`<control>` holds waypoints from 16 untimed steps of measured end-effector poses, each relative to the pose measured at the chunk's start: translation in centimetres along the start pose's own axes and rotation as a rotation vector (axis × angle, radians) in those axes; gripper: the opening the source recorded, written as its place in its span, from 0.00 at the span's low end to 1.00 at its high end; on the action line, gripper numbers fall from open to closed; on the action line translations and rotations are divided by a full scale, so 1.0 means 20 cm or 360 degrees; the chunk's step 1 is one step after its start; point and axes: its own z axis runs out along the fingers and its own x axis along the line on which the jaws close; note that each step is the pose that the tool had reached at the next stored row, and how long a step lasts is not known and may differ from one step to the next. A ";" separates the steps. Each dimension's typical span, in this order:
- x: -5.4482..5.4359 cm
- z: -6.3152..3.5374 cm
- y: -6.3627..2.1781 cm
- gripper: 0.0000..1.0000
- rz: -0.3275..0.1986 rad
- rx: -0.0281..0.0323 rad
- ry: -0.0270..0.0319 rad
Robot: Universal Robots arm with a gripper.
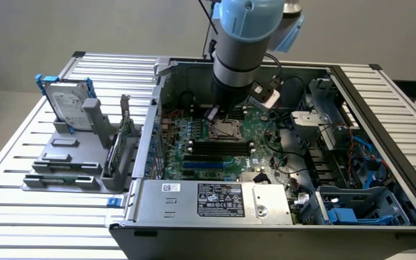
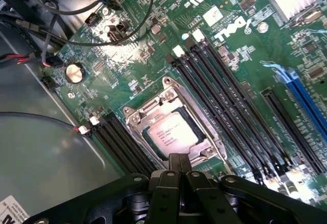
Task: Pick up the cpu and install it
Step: 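Install the first cpu locking lever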
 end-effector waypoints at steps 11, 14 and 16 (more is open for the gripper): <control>-0.07 -0.066 0.027 0.11 0.0014 0.00173 -0.00124; -0.09 -0.078 0.040 0.11 0.0018 0.00252 -0.00185; -0.11 -0.085 0.045 0.11 0.0020 0.00286 -0.00210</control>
